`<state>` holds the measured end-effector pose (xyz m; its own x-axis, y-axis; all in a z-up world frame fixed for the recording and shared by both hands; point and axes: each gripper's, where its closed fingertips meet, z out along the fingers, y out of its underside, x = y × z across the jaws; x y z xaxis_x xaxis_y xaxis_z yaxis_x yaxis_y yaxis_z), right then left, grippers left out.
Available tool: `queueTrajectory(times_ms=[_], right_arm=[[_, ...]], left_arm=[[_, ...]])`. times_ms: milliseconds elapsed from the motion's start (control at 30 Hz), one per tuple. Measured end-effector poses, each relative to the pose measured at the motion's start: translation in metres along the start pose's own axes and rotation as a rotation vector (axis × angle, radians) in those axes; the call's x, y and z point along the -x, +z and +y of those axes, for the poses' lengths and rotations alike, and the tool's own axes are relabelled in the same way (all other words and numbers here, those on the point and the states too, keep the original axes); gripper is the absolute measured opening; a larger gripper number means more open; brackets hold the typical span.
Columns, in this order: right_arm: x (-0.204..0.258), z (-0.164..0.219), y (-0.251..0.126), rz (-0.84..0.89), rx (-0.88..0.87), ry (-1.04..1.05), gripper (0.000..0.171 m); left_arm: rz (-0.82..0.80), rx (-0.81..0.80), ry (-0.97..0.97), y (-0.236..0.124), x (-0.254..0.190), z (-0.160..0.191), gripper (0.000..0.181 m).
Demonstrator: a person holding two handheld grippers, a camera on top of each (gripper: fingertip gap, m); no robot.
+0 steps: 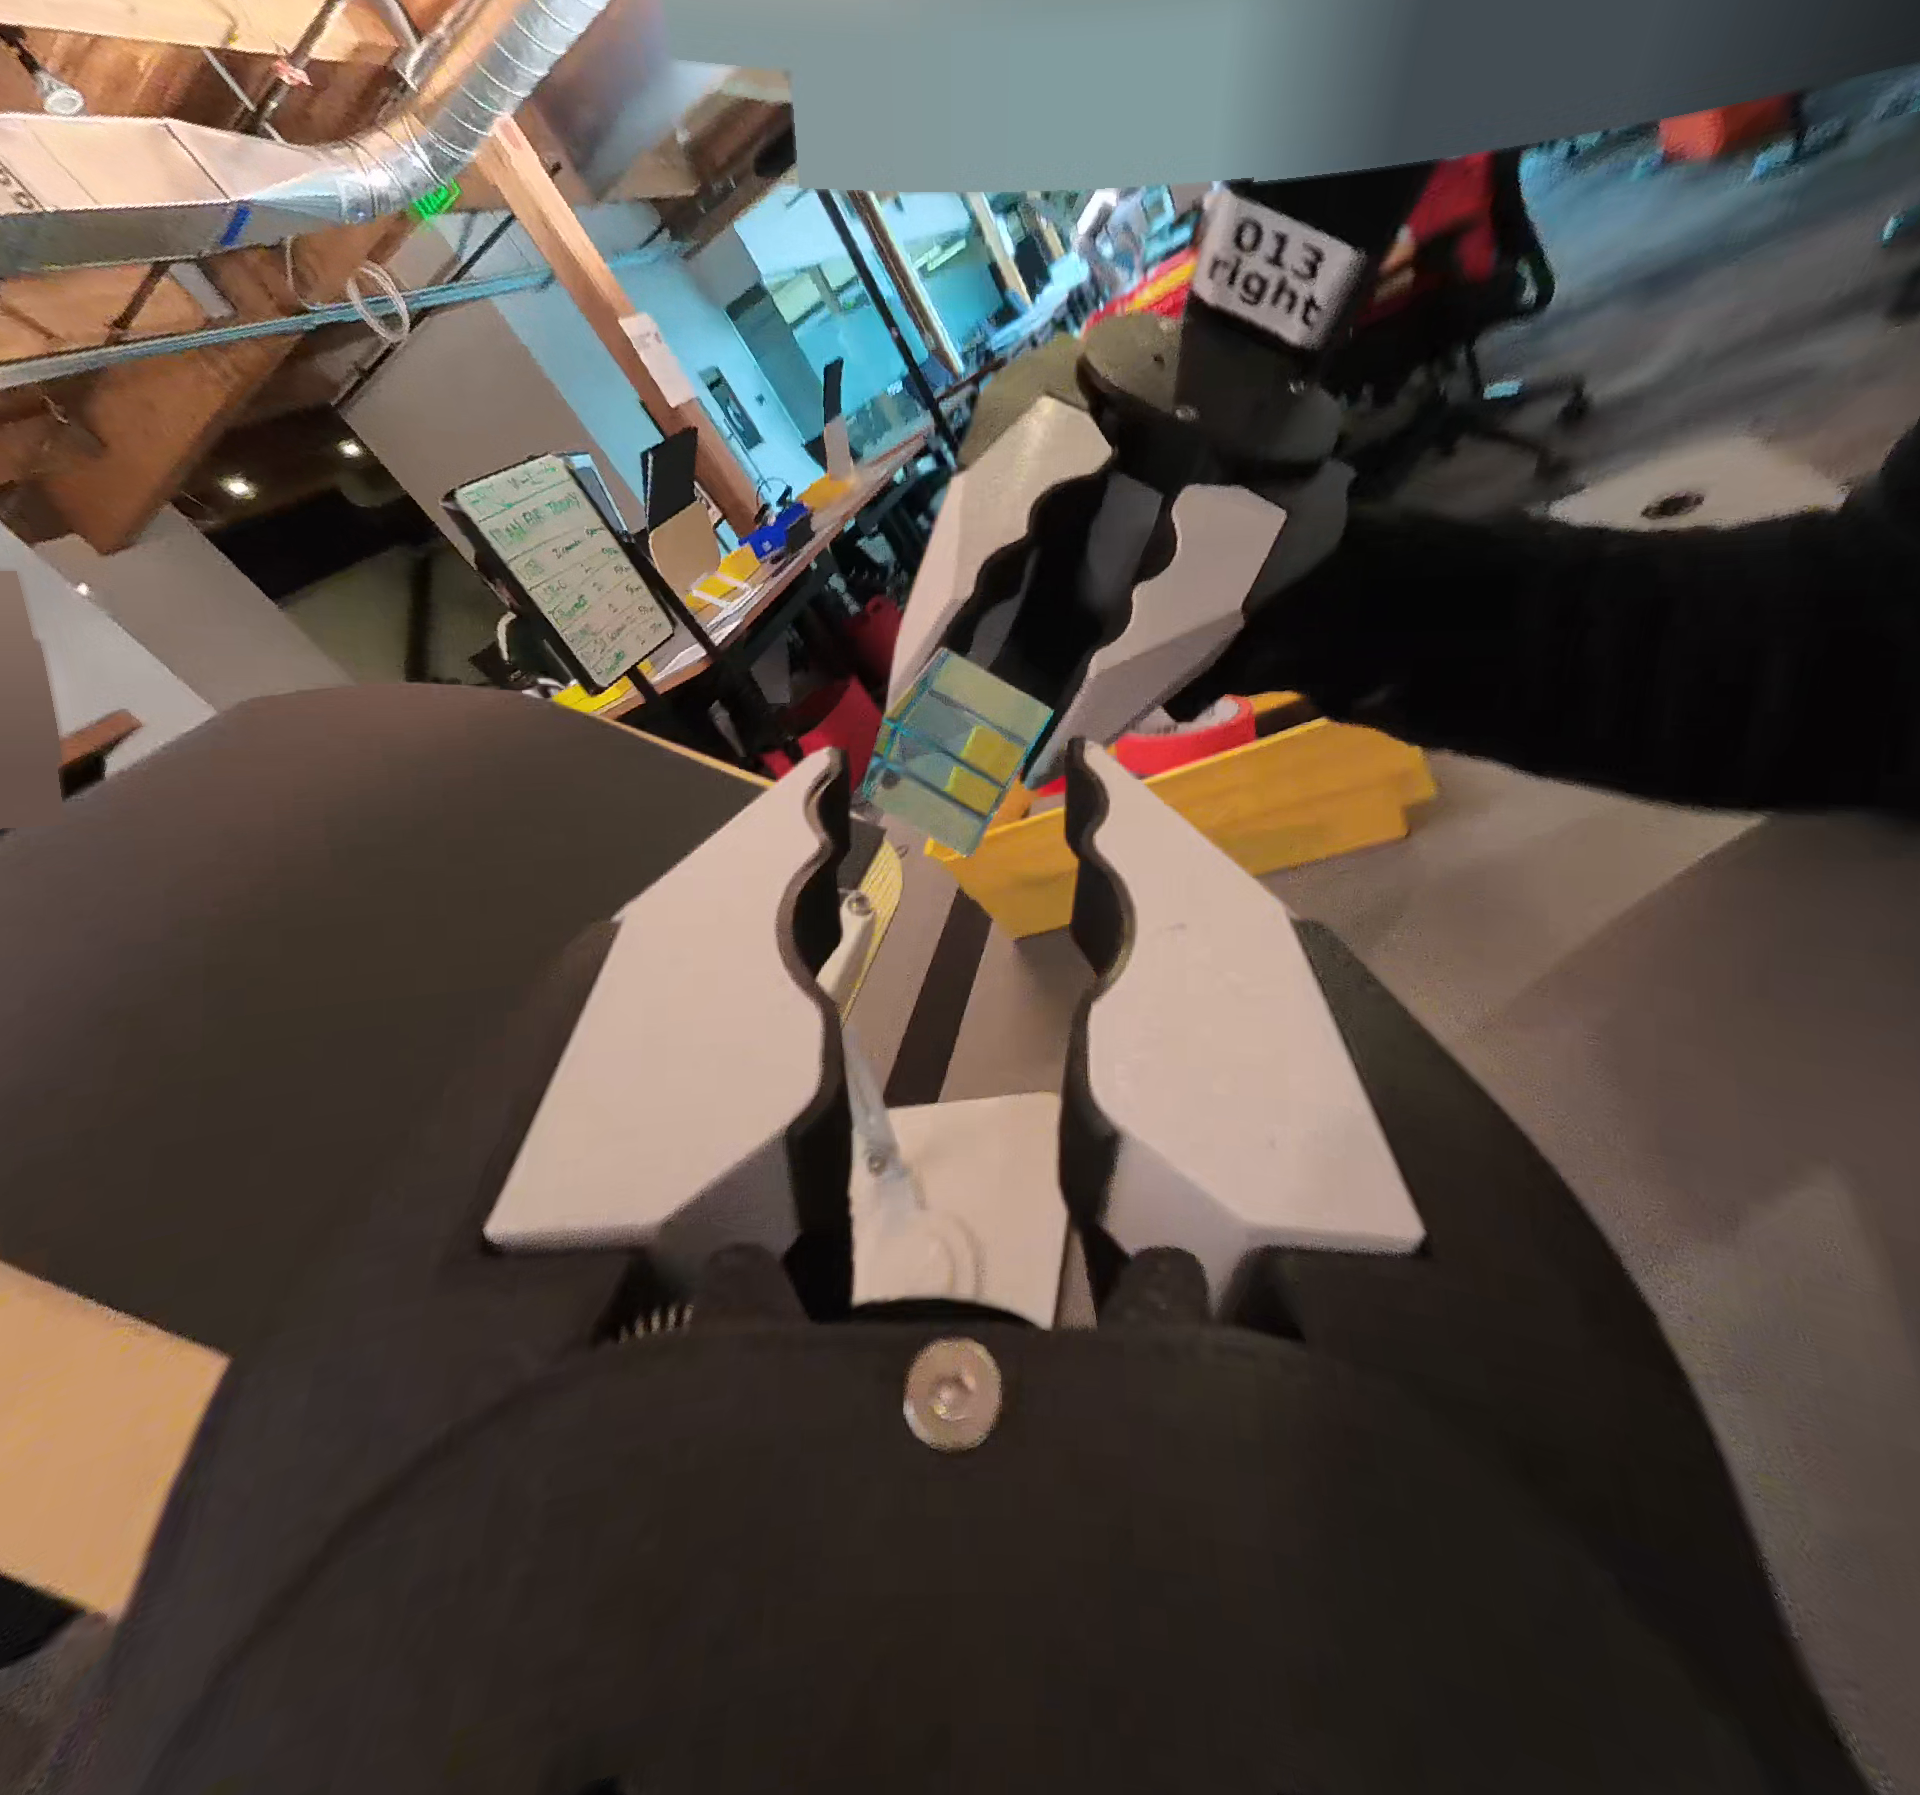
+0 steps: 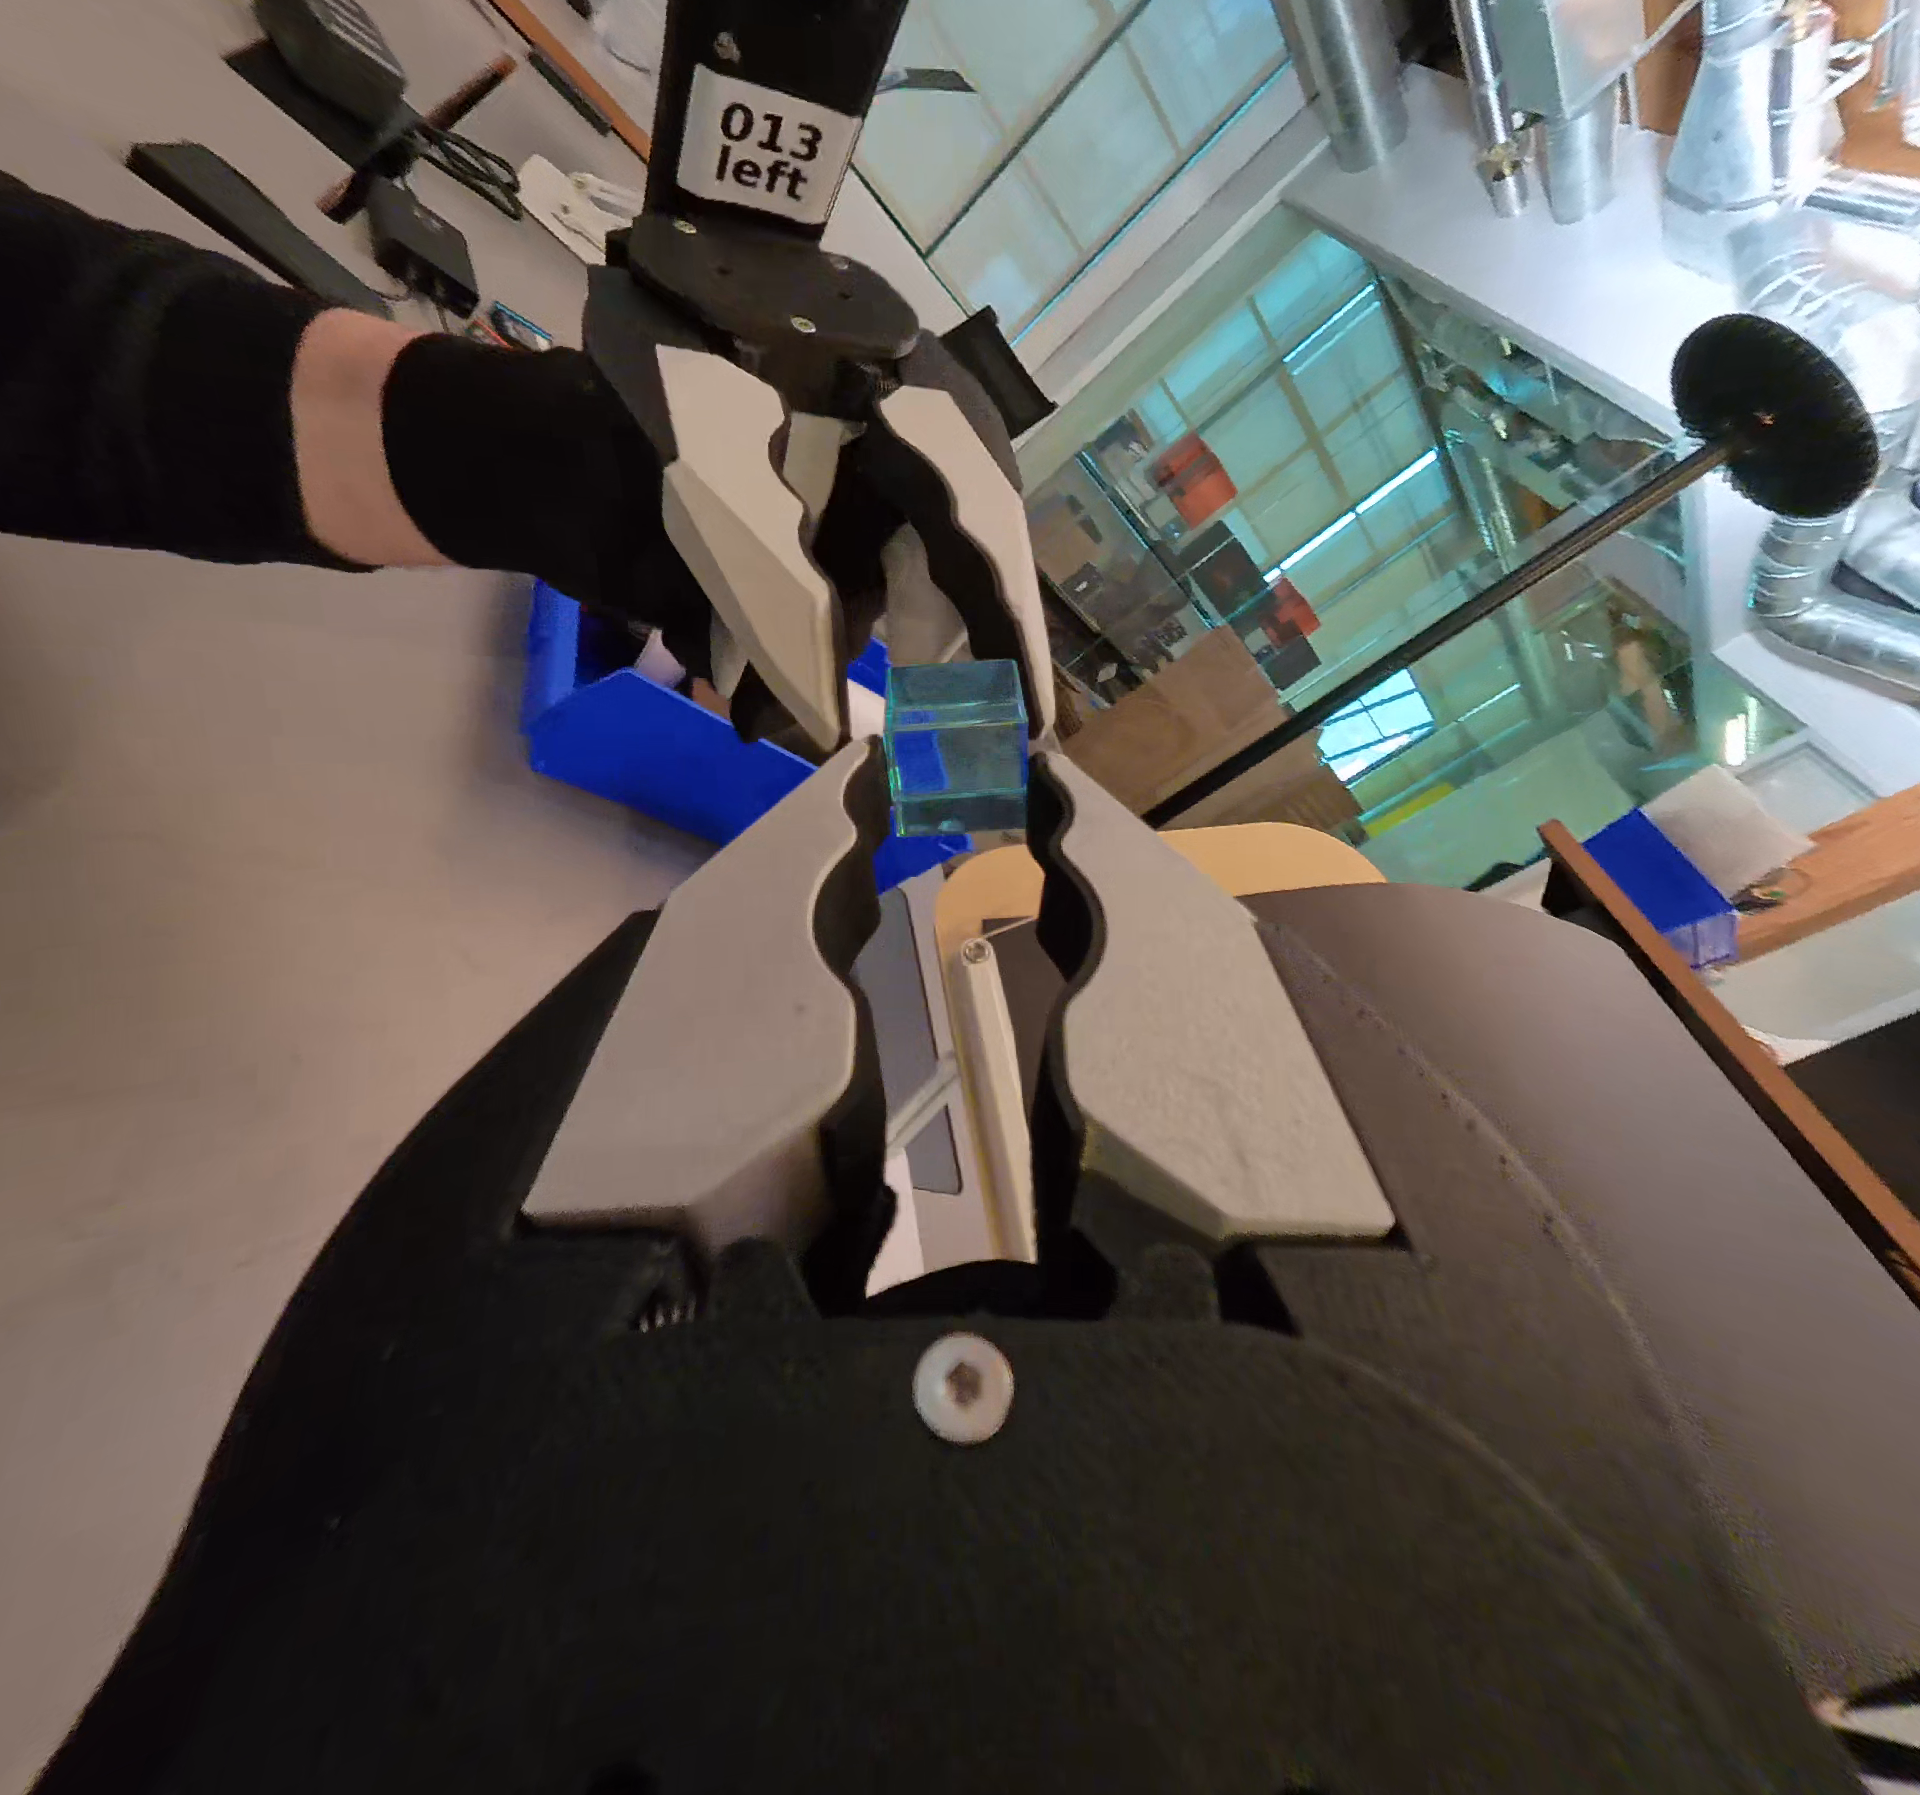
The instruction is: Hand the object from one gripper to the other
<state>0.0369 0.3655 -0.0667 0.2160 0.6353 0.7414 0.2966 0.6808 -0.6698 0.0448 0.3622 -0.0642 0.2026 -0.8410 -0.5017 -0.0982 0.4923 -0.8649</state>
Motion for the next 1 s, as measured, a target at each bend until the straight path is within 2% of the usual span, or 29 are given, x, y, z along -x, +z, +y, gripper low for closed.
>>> queueTrajectory(times_ms=[300,467,700,833,1000], right_arm=[[0.025,0.006,-0.002,-0.156,0.021,0.013,0.024],[0.039,0.004,-0.005,-0.252,-0.008,0.058,0.024],[0.04,0.005,-0.005,-0.27,-0.01,0.087,0.024],[0.036,0.004,-0.004,-0.246,-0.01,0.091,0.027],[0.03,-0.003,-0.005,-0.194,-0.013,0.042,0.043]], left_arm=[[0.071,0.164,0.188,0.0,-0.023,0.014,0.033],[0.155,0.201,0.195,-0.005,-0.037,0.017,0.027],[0.158,0.217,0.209,-0.006,-0.038,0.019,0.026],[0.15,0.208,0.189,-0.006,-0.035,0.019,0.025],[0.251,0.088,-0.046,-0.008,-0.037,0.011,0.025]])
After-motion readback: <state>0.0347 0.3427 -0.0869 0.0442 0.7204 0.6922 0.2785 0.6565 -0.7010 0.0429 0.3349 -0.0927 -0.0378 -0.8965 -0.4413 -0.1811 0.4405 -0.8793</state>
